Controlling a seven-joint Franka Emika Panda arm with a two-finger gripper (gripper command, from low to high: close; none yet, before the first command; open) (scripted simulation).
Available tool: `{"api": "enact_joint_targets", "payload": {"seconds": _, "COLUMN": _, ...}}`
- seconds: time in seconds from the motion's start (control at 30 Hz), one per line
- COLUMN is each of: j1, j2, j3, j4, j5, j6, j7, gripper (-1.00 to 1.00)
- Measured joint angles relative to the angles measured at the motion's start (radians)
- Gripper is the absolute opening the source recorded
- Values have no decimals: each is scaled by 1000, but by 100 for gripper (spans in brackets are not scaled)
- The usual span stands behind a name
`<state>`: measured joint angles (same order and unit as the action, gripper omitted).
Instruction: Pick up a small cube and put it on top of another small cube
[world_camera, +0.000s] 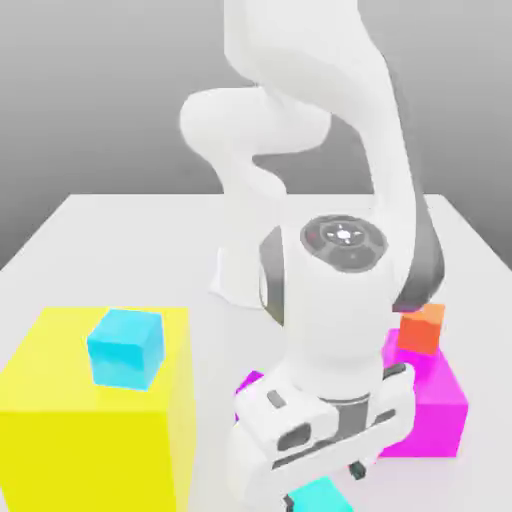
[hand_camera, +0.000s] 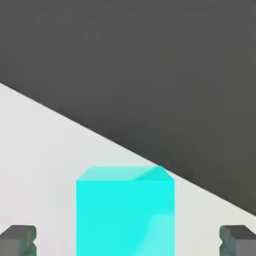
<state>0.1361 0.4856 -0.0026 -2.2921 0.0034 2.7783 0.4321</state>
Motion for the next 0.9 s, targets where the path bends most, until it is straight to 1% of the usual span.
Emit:
{"api": "enact_joint_targets", "payload": {"seconds": 0.23, "j1": 0, "j2": 4, "j3": 1, "j4": 1, "j5": -1, "j6": 2, "j7": 1, "gripper": -100}}
{"api": "enact_joint_targets", "payload": {"seconds": 0.37, "j1": -1, "j2": -117, "j3": 1, "j4": -24, "j5": -2, "j6": -95, "j7": 1, "gripper": -100}}
{"api": "enact_joint_targets", "payload": {"seconds": 0.4, "j1": -9, "j2": -145, "j3": 8, "j4": -14, "j5": 18, "j6": -115, "j7": -1, "gripper": -100}}
{"api": "enact_joint_targets", "payload": {"seconds": 0.53, "j1": -45, "j2": -277, "j3": -31, "j4": 32, "j5": 72, "j6": -269, "j7": 84, "gripper": -100}}
{"api": "enact_joint_targets", "payload": {"seconds": 0.7, "j1": -133, "j2": -448, "j3": -88, "j4": 93, "j5": 90, "j6": -485, "j7": 253, "gripper": -100}}
{"api": "enact_joint_targets", "payload": {"seconds": 0.83, "j1": -213, "j2": -582, "j3": -108, "j4": 133, "j5": 67, "j6": -659, "j7": 412, "gripper": -100}}
{"api": "enact_joint_targets", "payload": {"seconds": 0.9, "j1": -242, "j2": -625, "j3": -116, "j4": 128, "j5": 19, "j6": -727, "j7": 492, "gripper": -100}}
